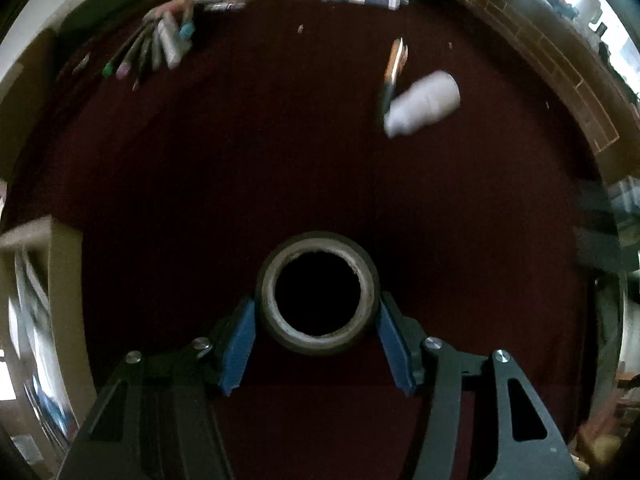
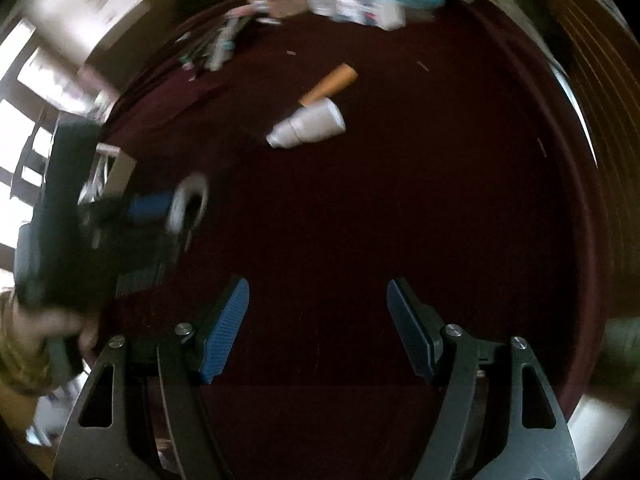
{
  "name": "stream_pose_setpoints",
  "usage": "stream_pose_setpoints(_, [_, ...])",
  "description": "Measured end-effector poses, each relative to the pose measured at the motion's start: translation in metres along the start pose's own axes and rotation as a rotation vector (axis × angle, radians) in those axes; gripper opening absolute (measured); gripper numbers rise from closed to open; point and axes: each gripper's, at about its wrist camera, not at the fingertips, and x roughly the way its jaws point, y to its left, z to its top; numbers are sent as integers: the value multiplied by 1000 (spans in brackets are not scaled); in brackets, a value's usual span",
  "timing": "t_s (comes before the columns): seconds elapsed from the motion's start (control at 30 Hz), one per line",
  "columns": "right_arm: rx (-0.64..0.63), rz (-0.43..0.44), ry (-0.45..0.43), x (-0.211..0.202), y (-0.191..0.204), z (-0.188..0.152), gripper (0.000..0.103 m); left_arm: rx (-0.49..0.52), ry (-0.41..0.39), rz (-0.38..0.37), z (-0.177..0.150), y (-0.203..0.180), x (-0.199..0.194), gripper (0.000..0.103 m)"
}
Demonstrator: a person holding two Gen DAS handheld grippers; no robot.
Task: Organize rigid objects
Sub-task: 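Grasp the white dropper bottle with the right gripper while the left holds the tape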
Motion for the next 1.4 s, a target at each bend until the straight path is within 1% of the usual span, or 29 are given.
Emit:
stream_pose_setpoints(0.13, [-238,-12,21,13,17,42,72,-55,27,-12,-44,4,-14,58])
stream_pose_setpoints(0.2, [-359,-27,37,20,26,63,72,-86,34,-19,-58,5,-20,58])
stream_pose_setpoints(0.3, [-528,-60,93,36,41,90,72,-130,40,-32,-76,5,-27,58])
stream_pose_setpoints(0.4, [-653,-89,153,54,52,107,72,-163,33,-43,-86,5,-31,58])
stream_pose_setpoints(0.53, [-762,-145,197,78,61,114,70,-190,12,-38,-91,6,-36,58])
stream_pose_setpoints(0.57, [-794,-166,200,85,64,113,67,-193,10,-37,-92,6,-36,58])
stream_pose_setpoints(0.6, [-807,-174,207,89,64,112,58,-198,9,-36,-92,6,-37,58])
stream_pose_setpoints(0.63, [-810,-175,225,94,64,111,52,-204,8,-38,-92,6,-38,58])
stream_pose_setpoints(0.67, [-803,-174,244,98,64,109,42,-211,6,-41,-92,7,-38,58])
stream_pose_setpoints(0.7, [-785,-155,233,96,62,109,33,-219,3,-45,-92,8,-39,59])
stream_pose_setpoints(0.77, [-749,-143,245,94,58,106,25,-226,0,-48,-92,10,-40,59])
stream_pose_setpoints(0.87, [-676,-116,253,87,49,91,25,-229,-1,-49,-93,9,-43,59])
stream_pose_setpoints(0.9, [-641,-95,256,84,46,83,25,-235,-3,-53,-93,10,-44,59])
stream_pose_setpoints(0.93, [-609,-81,256,81,43,76,25,-240,-4,-57,-93,20,-43,59])
stream_pose_setpoints(1.07, [-490,-33,243,66,35,41,25,-251,-4,-73,-95,21,-47,58])
stream_pose_setpoints(1.2, [-472,-70,169,56,32,10,25,-235,13,-49,-93,17,-49,58])
stream_pose_setpoints(1.33, [-398,-51,135,52,19,6,26,-222,33,-22,-87,20,-46,58])
stream_pose_setpoints(1.4, [-396,-50,133,51,18,4,26,-226,33,-18,-87,22,-47,58])
